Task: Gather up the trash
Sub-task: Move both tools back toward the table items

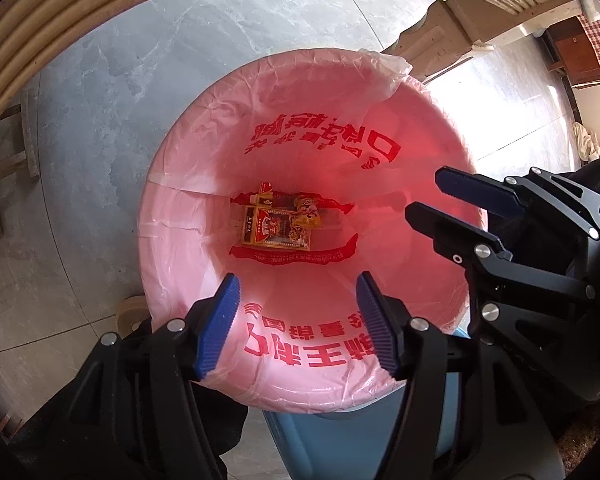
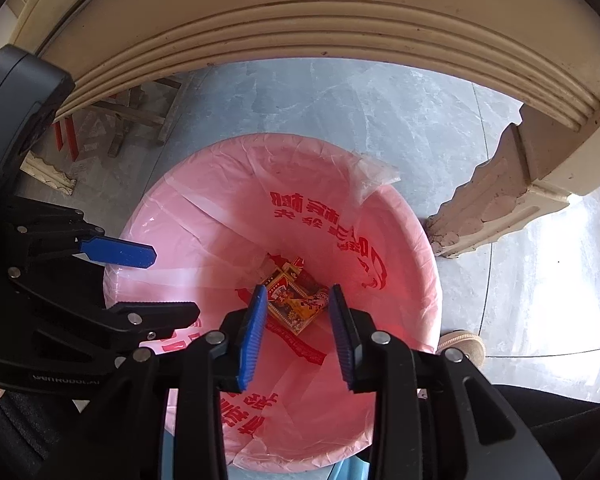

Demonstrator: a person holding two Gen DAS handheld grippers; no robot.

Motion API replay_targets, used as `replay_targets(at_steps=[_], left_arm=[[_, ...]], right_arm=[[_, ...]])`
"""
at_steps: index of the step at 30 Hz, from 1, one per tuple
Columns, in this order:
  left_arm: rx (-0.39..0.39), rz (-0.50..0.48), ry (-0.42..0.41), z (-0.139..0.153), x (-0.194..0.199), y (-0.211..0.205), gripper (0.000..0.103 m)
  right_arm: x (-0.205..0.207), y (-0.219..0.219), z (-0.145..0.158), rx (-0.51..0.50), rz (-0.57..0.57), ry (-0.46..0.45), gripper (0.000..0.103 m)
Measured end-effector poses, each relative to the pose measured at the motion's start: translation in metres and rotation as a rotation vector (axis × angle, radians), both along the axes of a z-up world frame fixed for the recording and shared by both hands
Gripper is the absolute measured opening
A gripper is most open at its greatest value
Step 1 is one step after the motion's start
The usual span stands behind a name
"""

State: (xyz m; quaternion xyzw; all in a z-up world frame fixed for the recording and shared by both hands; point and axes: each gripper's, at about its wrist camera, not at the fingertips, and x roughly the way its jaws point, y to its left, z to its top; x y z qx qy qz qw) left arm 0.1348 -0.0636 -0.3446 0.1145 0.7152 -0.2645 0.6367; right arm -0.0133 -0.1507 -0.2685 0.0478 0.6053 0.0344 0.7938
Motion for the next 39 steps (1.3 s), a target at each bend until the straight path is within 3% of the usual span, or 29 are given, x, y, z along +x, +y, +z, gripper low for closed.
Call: replay_targets(at_steps=[9,15,19,23,27,32,39], left_arm=[[-0.008,0.001,-0.068,0.02,-0.002,-0.002,0.061],[-0.022,0.025,-0.18,0.061,-0.007,0.001,0.066],[-0.049,0.058,-0.252,0.111,-0.016,0.015,0.067],[-0.08,0.129,-0.294,0.178,-0.016,0.045,0.068],[-0.112,0.229,-0.369,0.254,0.003,0.083,0.077],[-0.148,0.309,-0.395,0.327,0.037,0.118,0.084],[-0.179,0.34,-0.367,0.38,0.073,0.137,0.084]], right_arm=[[-0.003,-0.005,0.016,0.003,-0.03,-0.039,0.038],[-0.012,-0.012,0.053,0.052,-0.047,-0.121,0.04],[-0.027,-0.009,0.099,0.044,-0.019,-0.243,0.059],[-0.041,-0.005,0.155,0.056,0.039,-0.366,0.06],[-0.047,-0.008,0.212,0.101,0.078,-0.485,0.075],[-0.038,-0.019,0.279,0.133,0.118,-0.599,0.078],[-0.022,-0.033,0.358,0.137,0.161,-0.748,0.079]])
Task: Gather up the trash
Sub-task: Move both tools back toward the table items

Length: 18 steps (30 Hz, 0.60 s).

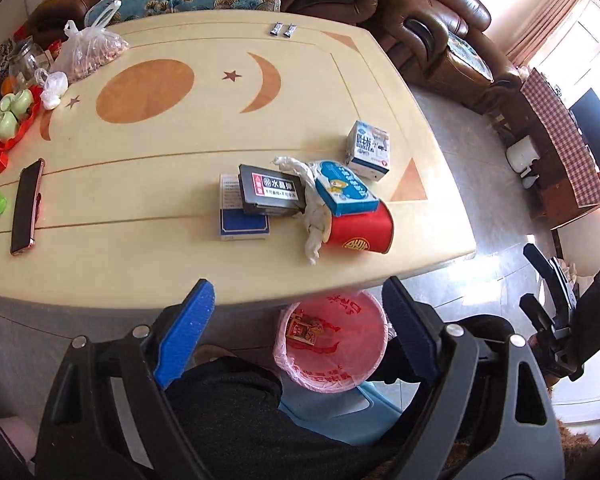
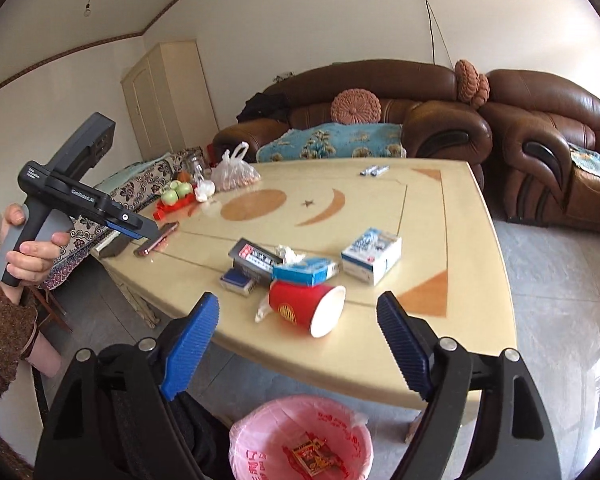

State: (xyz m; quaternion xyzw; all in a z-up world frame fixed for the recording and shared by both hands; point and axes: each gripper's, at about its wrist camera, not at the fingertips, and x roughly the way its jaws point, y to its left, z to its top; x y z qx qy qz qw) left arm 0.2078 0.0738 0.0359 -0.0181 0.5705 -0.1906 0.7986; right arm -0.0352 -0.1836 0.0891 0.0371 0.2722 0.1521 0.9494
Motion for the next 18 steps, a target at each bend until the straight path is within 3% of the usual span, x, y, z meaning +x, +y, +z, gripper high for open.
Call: replay_targets(at_steps=[4,8,18], left_arm=[[0.013,0.003,-0.018,0.012,0.011,0.0,0.084],[0.019,-0.016,0.014,0.0,0.024,-0.005,0.085],[-0.013,0.01,0.143,-0.061,0.069,-0.008,0.085]], right_arm=[[0.007,-0.002,0.025,-0.008,0.008,-0.055,0.086],[0.019,-0.006,0.026,-0.007,0.017,-0.047,0.089],[0.053,-0.006,-0.045,0.038,0.042,0.118,0.089]])
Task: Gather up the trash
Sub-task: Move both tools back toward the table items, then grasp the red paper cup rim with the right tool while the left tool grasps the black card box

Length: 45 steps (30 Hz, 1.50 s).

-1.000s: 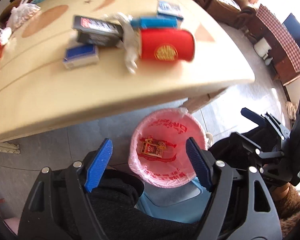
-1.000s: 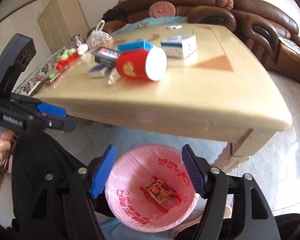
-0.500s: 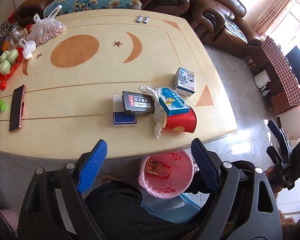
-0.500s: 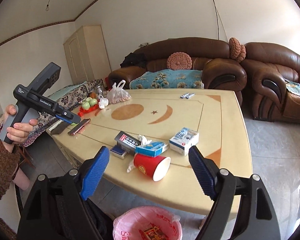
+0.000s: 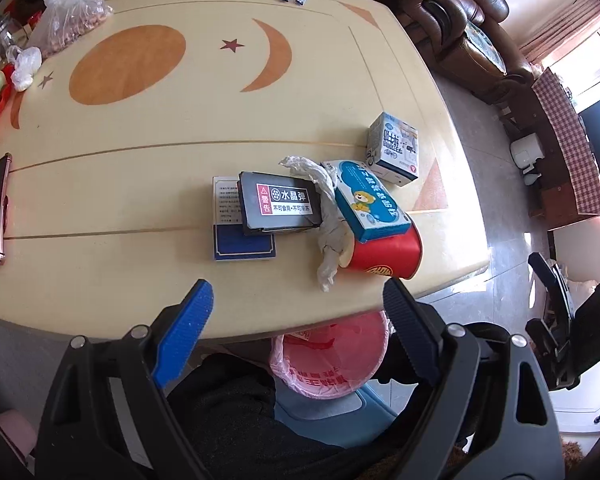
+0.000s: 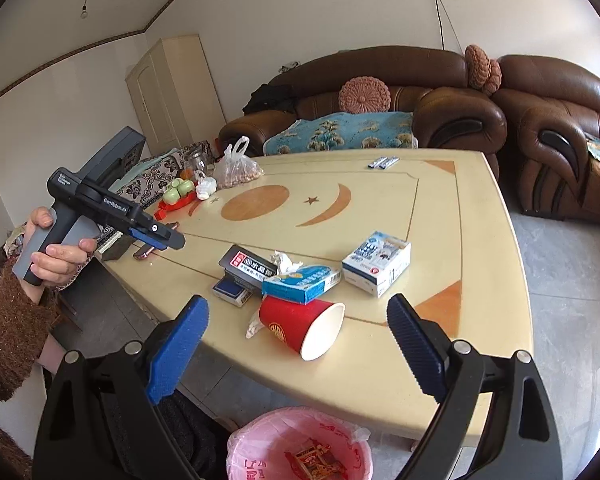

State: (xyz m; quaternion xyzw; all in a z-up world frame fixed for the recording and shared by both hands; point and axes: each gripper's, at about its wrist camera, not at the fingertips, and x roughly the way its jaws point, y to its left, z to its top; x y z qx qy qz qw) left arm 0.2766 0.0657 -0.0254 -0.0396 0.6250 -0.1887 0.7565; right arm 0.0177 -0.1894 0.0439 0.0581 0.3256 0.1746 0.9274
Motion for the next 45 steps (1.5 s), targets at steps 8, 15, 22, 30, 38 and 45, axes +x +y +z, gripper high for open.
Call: replay_targets(at_steps=[8,15,22,30,38,45], left_arm=[[-0.028,0.013,0.051,-0.034,0.032,-0.001,0.085],[-0.052,0.027,0.107,-0.068,0.055,-0.006,0.085],[-0.074,0.02,0.131,-0.085,0.064,-0.009,0.085],[-0.103,0.022,0.153,-0.098,0.074,-0.013,0.085],[-0.166,0.02,0.17,-0.107,0.08,-0.018,0.084],[-0.161,0.028,0.168,-0.107,0.08,-0.026,0.072]], right_arm=[[0.025,0.012,-0.053,0.03,0.048,0.13,0.089],[0.045,0.024,-0.084,0.029,0.092,0.192,0.089],[0.06,0.03,-0.095,0.052,0.121,0.211,0.088],[0.066,0.039,-0.103,0.066,0.152,0.22,0.088],[0.069,0.04,-0.109,0.08,0.167,0.225,0.084],[0.073,0.043,-0.115,0.09,0.176,0.236,0.065]])
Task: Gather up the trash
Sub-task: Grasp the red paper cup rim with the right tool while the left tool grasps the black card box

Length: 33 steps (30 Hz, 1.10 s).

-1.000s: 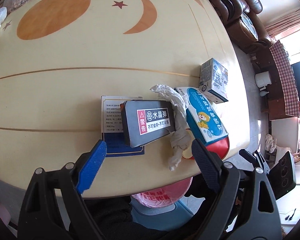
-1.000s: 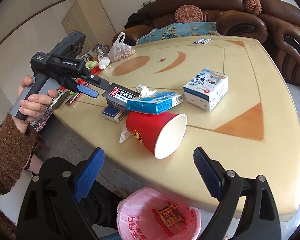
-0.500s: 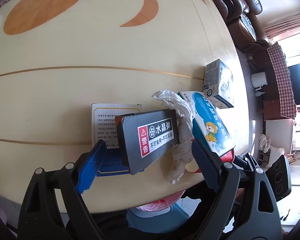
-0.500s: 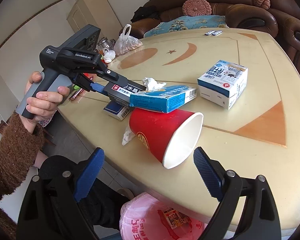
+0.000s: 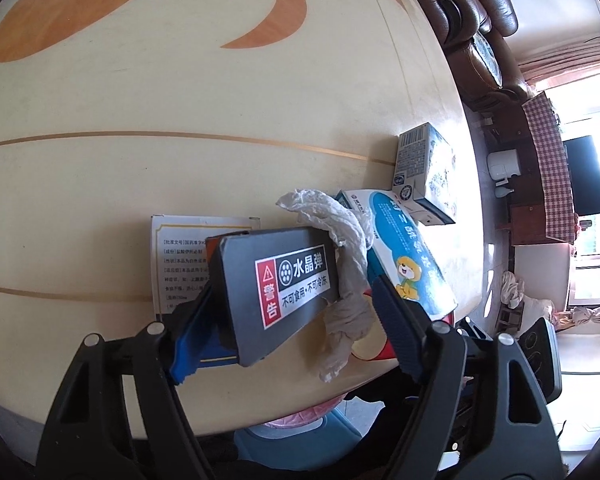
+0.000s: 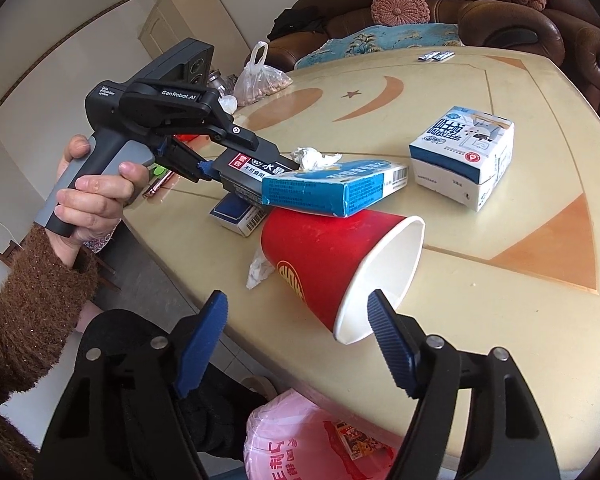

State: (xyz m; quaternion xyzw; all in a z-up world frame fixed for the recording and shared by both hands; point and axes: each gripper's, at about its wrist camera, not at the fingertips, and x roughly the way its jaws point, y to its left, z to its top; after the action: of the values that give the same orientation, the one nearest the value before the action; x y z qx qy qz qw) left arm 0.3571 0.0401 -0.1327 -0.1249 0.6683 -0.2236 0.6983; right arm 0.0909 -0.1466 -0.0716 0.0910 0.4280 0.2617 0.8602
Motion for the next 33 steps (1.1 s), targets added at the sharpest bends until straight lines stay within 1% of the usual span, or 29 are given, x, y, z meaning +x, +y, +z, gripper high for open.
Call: replay_targets(at_steps=[3,4,5,8,9,10,12,17,22,24,28,33], left_arm=[[-0.001,0.009,0.0,0.001,0.001,0.003,0.065],[-0.001,0.013,-0.002,0.001,0.001,0.004,0.06],[0.004,0.016,-0.002,0.001,0.002,0.004,0.058],[0.027,0.024,0.001,-0.001,0.003,0.004,0.051],[0.032,0.023,-0.001,-0.001,0.003,0.004,0.048],[0.037,0.024,-0.002,0.0,0.004,0.004,0.041],[0.04,0.023,0.0,0.0,0.005,0.004,0.04],[0.034,0.021,-0.001,0.003,0.003,0.003,0.037],[0.026,0.02,-0.006,0.009,0.003,0.002,0.033],[0.023,0.02,-0.008,0.011,0.002,0.002,0.032],[0.025,0.015,-0.015,0.016,0.001,-0.001,0.03],[0.036,0.0,-0.023,0.021,-0.002,-0.006,0.027]], right_arm=[[0.004,0.001,-0.002,0.01,0.0,0.012,0.057],[0.004,0.002,-0.002,0.008,-0.002,0.01,0.054],[0.005,0.002,-0.003,0.004,-0.003,0.011,0.053],[0.006,0.004,-0.004,0.0,-0.001,0.011,0.042],[0.006,0.005,-0.004,-0.005,-0.004,0.007,0.036],[0.006,0.005,-0.004,-0.015,-0.005,0.004,0.03],[0.005,0.007,-0.003,-0.038,-0.011,-0.004,0.024],[0.002,0.008,0.001,-0.042,-0.005,-0.015,0.02],[-0.003,0.013,0.01,-0.048,0.004,-0.039,0.009],[-0.004,0.016,0.014,-0.06,0.012,-0.041,0.007],[-0.008,0.013,0.019,-0.079,-0.004,-0.056,0.006],[-0.013,0.004,0.021,-0.087,-0.027,-0.049,0.006]])
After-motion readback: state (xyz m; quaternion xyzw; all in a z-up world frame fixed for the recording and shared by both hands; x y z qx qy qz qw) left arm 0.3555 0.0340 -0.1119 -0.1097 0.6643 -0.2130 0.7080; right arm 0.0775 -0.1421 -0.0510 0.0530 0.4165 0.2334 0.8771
